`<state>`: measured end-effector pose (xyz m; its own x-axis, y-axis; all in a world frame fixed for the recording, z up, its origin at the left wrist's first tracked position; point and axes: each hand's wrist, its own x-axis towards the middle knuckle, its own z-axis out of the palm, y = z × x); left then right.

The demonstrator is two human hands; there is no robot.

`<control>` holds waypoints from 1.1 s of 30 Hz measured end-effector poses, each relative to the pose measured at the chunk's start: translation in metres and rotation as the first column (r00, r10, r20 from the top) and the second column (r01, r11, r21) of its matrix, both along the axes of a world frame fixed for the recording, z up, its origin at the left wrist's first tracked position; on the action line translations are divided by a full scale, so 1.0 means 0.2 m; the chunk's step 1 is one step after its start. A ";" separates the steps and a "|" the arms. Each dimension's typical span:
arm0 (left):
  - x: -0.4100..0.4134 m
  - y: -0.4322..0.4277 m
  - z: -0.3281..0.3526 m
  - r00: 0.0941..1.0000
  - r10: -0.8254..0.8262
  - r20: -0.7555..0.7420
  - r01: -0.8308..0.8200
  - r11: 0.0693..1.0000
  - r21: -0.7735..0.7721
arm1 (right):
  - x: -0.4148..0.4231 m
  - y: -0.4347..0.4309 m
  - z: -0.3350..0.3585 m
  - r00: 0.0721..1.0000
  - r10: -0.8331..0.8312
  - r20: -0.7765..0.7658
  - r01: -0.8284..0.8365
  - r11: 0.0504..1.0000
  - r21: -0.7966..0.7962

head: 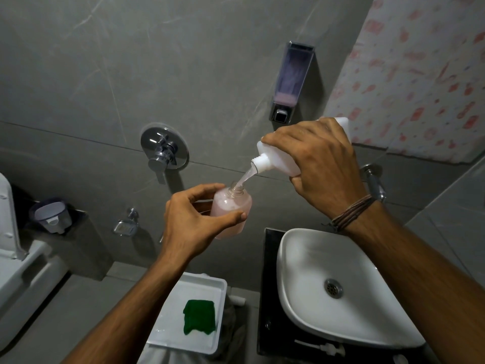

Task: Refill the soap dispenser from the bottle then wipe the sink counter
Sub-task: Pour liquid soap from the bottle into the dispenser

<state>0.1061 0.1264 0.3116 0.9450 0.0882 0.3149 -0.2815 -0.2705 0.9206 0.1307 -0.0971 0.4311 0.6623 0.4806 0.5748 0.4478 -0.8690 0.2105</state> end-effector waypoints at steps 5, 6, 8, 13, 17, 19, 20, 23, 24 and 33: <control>0.01 -0.01 -0.01 1.000 0.018 0.003 -0.018 1.000 0.012 | 0.01 0.00 -0.01 1.000 0.003 0.010 -0.003 1.000 0.002; 0.02 -0.01 -0.01 1.000 0.023 0.002 -0.023 1.000 0.015 | 0.01 0.00 -0.01 1.000 -0.001 0.010 0.001 1.000 -0.001; 0.02 -0.01 -0.01 0.999 0.033 0.002 -0.033 0.999 0.016 | 0.00 0.00 -0.02 1.000 -0.015 0.013 0.015 1.000 -0.010; 0.02 -0.04 -0.03 1.000 0.008 -0.007 -0.008 1.000 0.020 | -0.02 -0.01 -0.08 0.999 -0.044 -0.003 0.044 0.999 0.017; -0.02 -0.08 -0.05 0.998 -0.044 -0.040 0.044 0.999 -0.010 | -0.11 -0.04 -0.23 0.976 -0.070 -0.206 0.143 0.920 0.364; -0.06 -0.12 -0.08 0.994 -0.084 -0.070 0.081 0.995 -0.052 | -0.20 -0.06 -0.39 0.949 -0.006 -0.315 0.230 0.695 0.681; -0.09 -0.15 -0.11 0.989 -0.119 -0.088 0.113 0.991 -0.071 | -0.26 -0.08 -0.50 0.941 0.029 -0.338 0.270 0.538 0.799; -0.20 -0.21 -0.27 0.958 -0.243 -0.155 0.230 0.968 -0.099 | -0.54 -0.12 -0.86 0.935 0.013 -0.355 0.347 0.178 0.921; -0.25 -0.21 -0.33 0.944 -0.277 -0.179 0.264 0.960 -0.091 | -0.65 -0.13 -0.98 0.924 -0.003 -0.382 0.380 0.106 0.919; -0.53 -0.43 -0.77 0.852 -0.486 -0.196 0.506 0.859 0.072 | -1.29 -0.70 -1.68 0.679 -0.348 -0.646 0.484 -0.449 0.751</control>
<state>0.0007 0.0394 0.1579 0.8916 -0.4339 0.1295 -0.2544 -0.2436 0.9359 -0.1281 -0.2377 0.0959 0.3652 -0.9195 -0.1455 -0.2325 0.0613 -0.9707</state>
